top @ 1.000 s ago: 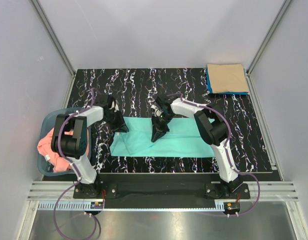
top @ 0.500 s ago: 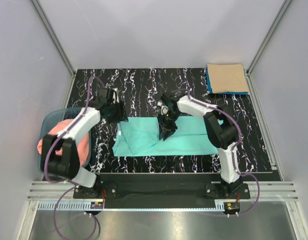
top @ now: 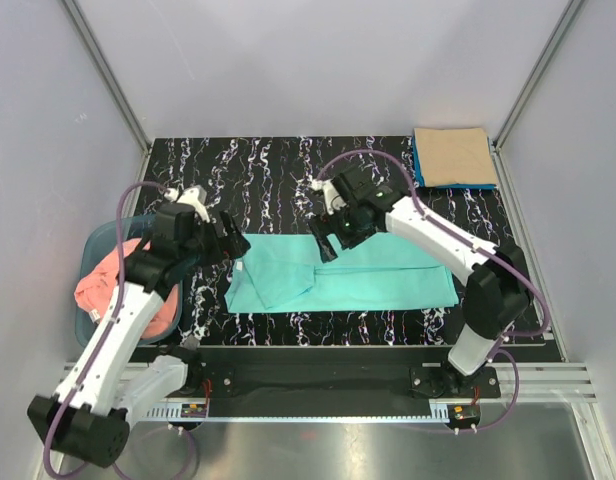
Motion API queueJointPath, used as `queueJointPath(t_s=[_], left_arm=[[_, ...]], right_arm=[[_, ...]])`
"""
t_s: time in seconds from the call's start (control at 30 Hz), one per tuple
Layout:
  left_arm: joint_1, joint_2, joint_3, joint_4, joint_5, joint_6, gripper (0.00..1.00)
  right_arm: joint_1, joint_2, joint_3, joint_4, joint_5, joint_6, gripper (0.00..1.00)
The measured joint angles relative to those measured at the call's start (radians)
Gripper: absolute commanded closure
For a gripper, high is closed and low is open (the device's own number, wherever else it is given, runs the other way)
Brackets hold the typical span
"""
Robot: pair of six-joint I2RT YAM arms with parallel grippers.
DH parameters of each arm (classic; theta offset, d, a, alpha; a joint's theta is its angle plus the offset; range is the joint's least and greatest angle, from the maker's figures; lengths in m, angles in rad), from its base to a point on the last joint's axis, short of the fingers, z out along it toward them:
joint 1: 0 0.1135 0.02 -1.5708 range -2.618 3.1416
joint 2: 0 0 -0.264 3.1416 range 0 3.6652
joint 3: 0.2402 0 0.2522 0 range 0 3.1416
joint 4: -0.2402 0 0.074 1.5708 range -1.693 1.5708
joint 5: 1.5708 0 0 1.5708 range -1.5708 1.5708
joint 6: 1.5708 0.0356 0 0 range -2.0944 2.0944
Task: Fold and stack the t-shirts
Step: Fold the tshirt
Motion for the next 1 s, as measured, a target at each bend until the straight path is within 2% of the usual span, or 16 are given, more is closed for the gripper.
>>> queueJointPath(t_s=[0.17, 0.37, 0.57, 0.7, 1.0], left_arm=[[0.000, -0.204, -0.032, -0.085, -0.057, -0.091, 0.01], [0.001, -0.411, -0.032, -0.134, -0.026, -0.142, 0.01], [0.001, -0.500, -0.045, -0.151, 0.058, -0.242, 0.01], [0.001, -0.557, -0.045, -0.156, 0.051, -0.340, 0.01], [0.001, -0.502, 0.046, -0.216, 0.022, -0.247, 0.01]], right_arm=[[0.166, 0.051, -0.006, 0.107, 0.085, -0.160, 0.00], [0.260, 0.263, 0.136, 0.125, 0.119, -0.278, 0.00], [0.276, 0.416, 0.212, 0.122, 0.148, -0.320, 0.01], [0.287, 0.458, 0.225, 0.120, 0.149, -0.328, 0.01], [0.311, 0.527, 0.276, 0.105, 0.156, -0.339, 0.00]])
